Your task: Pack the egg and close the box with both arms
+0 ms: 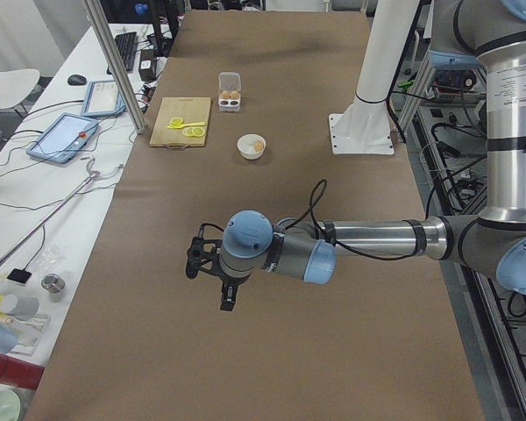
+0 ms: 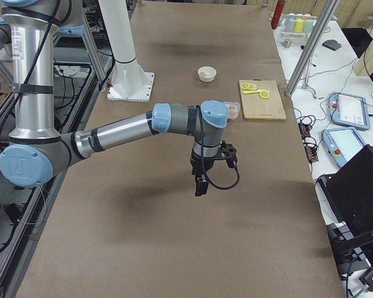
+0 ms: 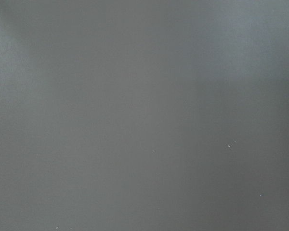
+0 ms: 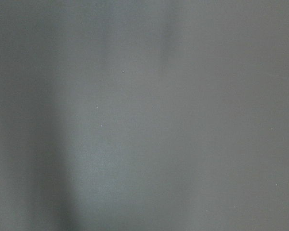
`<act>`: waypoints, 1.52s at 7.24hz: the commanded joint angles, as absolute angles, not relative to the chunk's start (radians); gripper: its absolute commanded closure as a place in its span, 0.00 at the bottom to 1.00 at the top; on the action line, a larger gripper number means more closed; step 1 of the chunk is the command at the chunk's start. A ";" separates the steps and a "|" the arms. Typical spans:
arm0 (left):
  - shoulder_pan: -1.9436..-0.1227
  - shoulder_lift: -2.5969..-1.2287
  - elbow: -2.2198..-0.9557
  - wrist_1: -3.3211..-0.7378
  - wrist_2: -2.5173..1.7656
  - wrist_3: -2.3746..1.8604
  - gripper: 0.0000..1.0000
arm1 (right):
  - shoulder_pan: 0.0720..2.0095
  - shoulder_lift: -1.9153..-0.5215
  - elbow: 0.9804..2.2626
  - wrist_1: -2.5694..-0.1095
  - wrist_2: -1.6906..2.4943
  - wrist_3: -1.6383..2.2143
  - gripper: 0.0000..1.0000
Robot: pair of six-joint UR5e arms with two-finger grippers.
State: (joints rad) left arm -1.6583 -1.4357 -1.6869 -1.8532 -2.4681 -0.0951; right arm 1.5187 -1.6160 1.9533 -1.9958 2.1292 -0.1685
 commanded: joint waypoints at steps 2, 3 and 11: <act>-1.658 -1.437 -1.689 -1.852 -2.470 -0.095 0.02 | 1.519 -1.595 1.960 -1.996 2.132 -0.160 0.00; -1.658 -1.439 -1.690 -1.850 -2.470 -0.095 0.02 | 1.519 -1.591 1.962 -1.996 2.134 -0.160 0.00; -1.583 -1.548 -1.833 -1.649 -2.479 -0.106 0.02 | 1.519 -1.591 1.959 -1.996 2.135 -0.160 0.00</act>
State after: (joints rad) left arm -1.6137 -1.5291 -1.8191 -1.6665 -2.4785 -0.1010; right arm 1.5187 -1.5920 1.9595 -1.9961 2.1343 -0.1587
